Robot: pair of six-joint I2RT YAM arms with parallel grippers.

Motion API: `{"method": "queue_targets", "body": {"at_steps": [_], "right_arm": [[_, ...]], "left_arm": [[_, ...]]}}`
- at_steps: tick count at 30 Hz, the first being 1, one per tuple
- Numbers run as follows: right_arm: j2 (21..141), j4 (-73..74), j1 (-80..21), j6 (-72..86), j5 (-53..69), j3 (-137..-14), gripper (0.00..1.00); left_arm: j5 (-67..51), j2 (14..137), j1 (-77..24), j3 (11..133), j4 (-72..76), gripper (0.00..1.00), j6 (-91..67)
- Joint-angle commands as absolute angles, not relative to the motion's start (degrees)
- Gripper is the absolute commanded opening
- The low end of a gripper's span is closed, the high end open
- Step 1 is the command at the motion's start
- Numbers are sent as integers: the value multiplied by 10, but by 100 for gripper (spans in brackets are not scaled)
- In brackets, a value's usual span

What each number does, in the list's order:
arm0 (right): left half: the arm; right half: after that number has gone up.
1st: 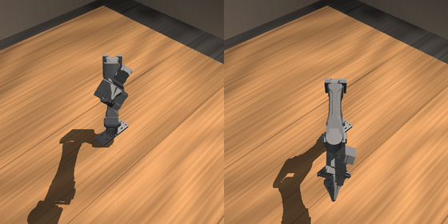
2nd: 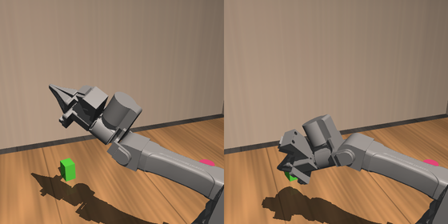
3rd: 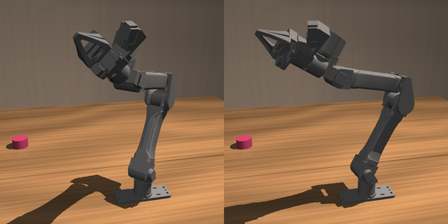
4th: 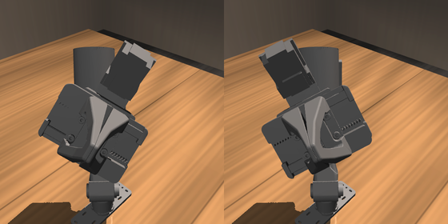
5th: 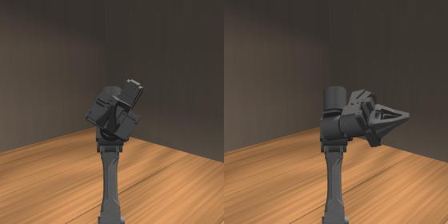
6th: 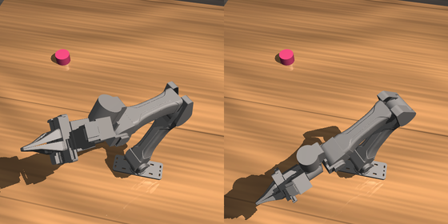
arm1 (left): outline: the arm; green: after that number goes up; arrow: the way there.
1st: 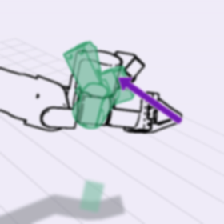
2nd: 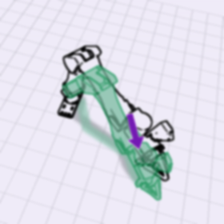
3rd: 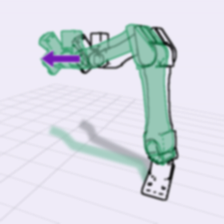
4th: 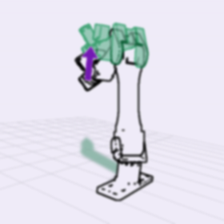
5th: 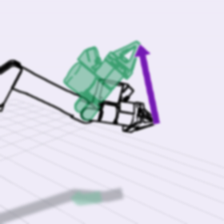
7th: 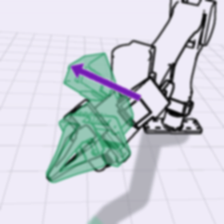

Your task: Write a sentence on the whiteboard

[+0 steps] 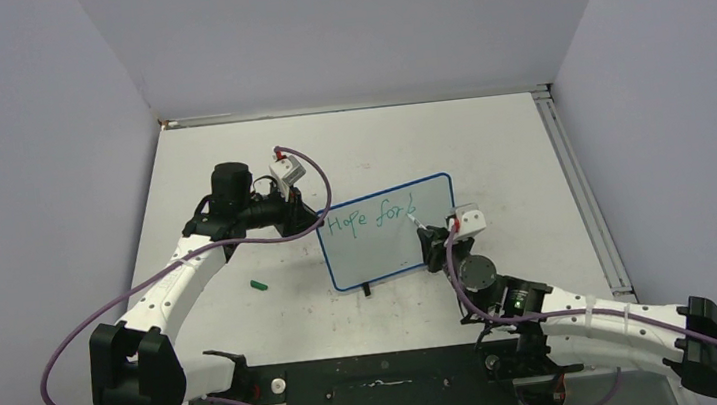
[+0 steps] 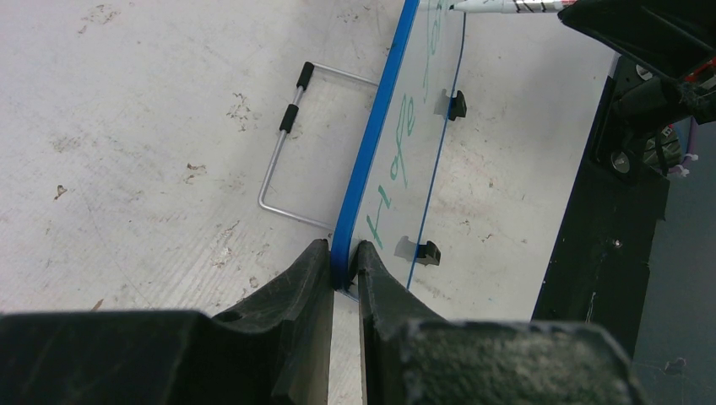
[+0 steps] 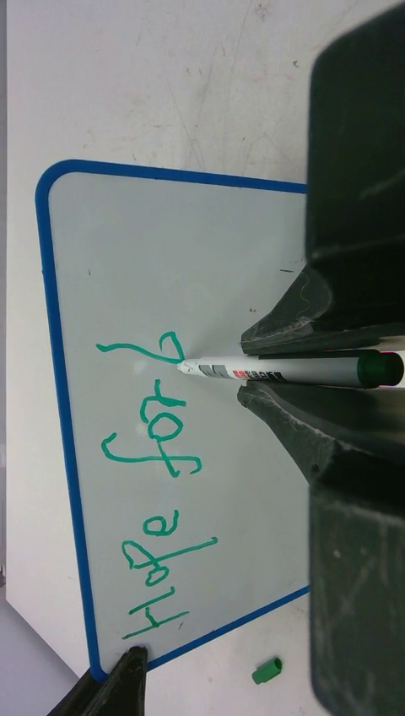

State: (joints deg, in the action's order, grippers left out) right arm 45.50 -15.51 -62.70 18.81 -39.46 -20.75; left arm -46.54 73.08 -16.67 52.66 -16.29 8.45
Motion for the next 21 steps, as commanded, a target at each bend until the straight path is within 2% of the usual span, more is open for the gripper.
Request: {"method": "queue_targets", "body": {"at_steps": [1, 21], "right_arm": [[408, -148, -635, 187, -421, -207, 5], [434, -154, -632, 145, -462, -201, 5]], "left_arm": [[-450, 743, -168, 532, -196, 0, 110], [-449, 743, -168, 532, -196, 0, 110]]}}
